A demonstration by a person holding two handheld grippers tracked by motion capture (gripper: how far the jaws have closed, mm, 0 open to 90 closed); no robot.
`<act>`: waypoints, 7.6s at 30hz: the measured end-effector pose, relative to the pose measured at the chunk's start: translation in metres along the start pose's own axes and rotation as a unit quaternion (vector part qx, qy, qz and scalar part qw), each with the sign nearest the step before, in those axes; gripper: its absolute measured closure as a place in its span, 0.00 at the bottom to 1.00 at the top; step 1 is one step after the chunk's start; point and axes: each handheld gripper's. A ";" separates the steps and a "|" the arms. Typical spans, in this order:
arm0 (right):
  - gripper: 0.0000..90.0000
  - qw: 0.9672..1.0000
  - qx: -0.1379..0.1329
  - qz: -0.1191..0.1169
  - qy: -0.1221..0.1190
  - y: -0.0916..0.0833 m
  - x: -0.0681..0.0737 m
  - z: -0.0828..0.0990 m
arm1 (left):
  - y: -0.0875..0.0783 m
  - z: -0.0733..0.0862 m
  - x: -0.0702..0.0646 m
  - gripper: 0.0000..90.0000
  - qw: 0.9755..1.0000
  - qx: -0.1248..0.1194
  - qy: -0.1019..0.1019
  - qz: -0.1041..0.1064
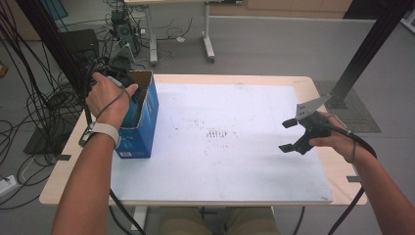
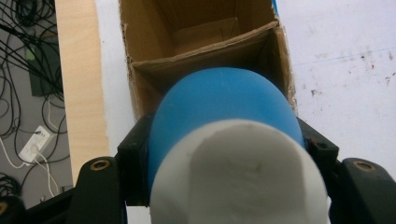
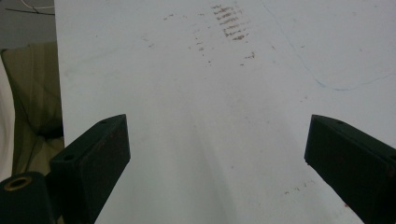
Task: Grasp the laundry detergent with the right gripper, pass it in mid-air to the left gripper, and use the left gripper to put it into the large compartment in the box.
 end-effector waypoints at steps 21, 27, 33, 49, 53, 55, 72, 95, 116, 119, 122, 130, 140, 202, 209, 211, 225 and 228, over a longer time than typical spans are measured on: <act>0.08 1.000 0.003 -0.001 0.004 0.001 0.000 0.005 | 0.024 0.007 -0.002 0.41 1.000 0.012 0.002 -0.003; 0.07 1.000 0.002 0.000 0.004 0.000 0.000 0.005 | 0.030 0.009 -0.003 0.41 1.000 0.016 0.004 -0.002; 0.08 1.000 0.004 -0.001 0.005 0.001 0.001 0.006 | 0.035 0.011 -0.003 0.41 1.000 0.019 0.003 -0.003; 0.08 1.000 0.002 0.002 0.011 -0.001 0.002 0.011 | 0.048 0.014 -0.005 0.41 1.000 0.030 0.007 -0.001; 0.08 1.000 0.001 0.002 0.011 -0.001 0.002 0.012 | 0.048 0.014 -0.004 0.41 1.000 0.029 0.005 0.000; 0.08 1.000 0.002 0.002 0.011 -0.001 0.002 0.011 | 0.049 0.014 -0.004 0.41 1.000 0.030 0.006 0.000; 0.08 1.000 0.005 -0.002 0.008 0.001 0.002 0.009 | 0.049 0.014 -0.003 0.41 1.000 0.030 0.004 0.001; 0.08 1.000 0.005 -0.003 0.006 0.000 0.002 0.008 | 0.049 0.014 -0.004 0.41 1.000 0.031 0.004 -0.002; 0.07 1.000 0.006 -0.001 0.004 0.000 0.002 0.007 | 0.049 0.015 -0.003 0.41 1.000 0.031 0.002 -0.001; 0.08 1.000 0.006 -0.001 0.004 0.000 0.002 0.007 | 0.049 0.015 -0.003 0.41 0.999 0.032 0.000 -0.001; 0.08 1.000 0.005 -0.001 0.004 0.000 0.003 0.007 | 0.049 0.014 -0.003 0.41 0.999 0.033 0.000 0.000; 0.08 1.000 0.004 0.001 0.005 -0.002 0.003 0.009 | 0.049 0.014 -0.003 0.41 0.999 0.032 -0.001 -0.001; 0.07 1.000 0.006 0.001 0.006 -0.002 0.003 0.010 | 0.049 0.014 -0.003 0.41 0.999 0.032 0.000 -0.001; 0.07 1.000 0.015 -0.005 -0.009 0.001 0.008 0.001 | 0.028 0.018 0.004 0.26 1.000 0.018 0.012 0.010; 0.07 1.000 0.016 -0.005 -0.011 0.001 0.008 -0.001 | 0.011 0.018 0.006 0.16 1.000 0.006 0.011 0.019; 0.07 1.000 0.016 -0.005 -0.012 0.001 0.008 -0.001 | 0.006 0.018 0.006 0.15 1.000 0.000 0.010 0.022; 0.07 1.000 0.017 -0.001 -0.011 -0.004 0.009 -0.002 | -0.030 0.016 -0.003 0.12 0.998 -0.031 0.031 0.037; 0.07 1.000 0.017 0.000 -0.011 -0.005 0.009 -0.003 | -0.037 0.015 -0.008 0.12 0.998 -0.039 0.041 0.042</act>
Point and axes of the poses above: each handheld gripper's, and its own axes: y roughly forward along the jaws, z roughly out of its underside, x roughly to its left, and after that the axes turned 5 degrees about -y, right-handed
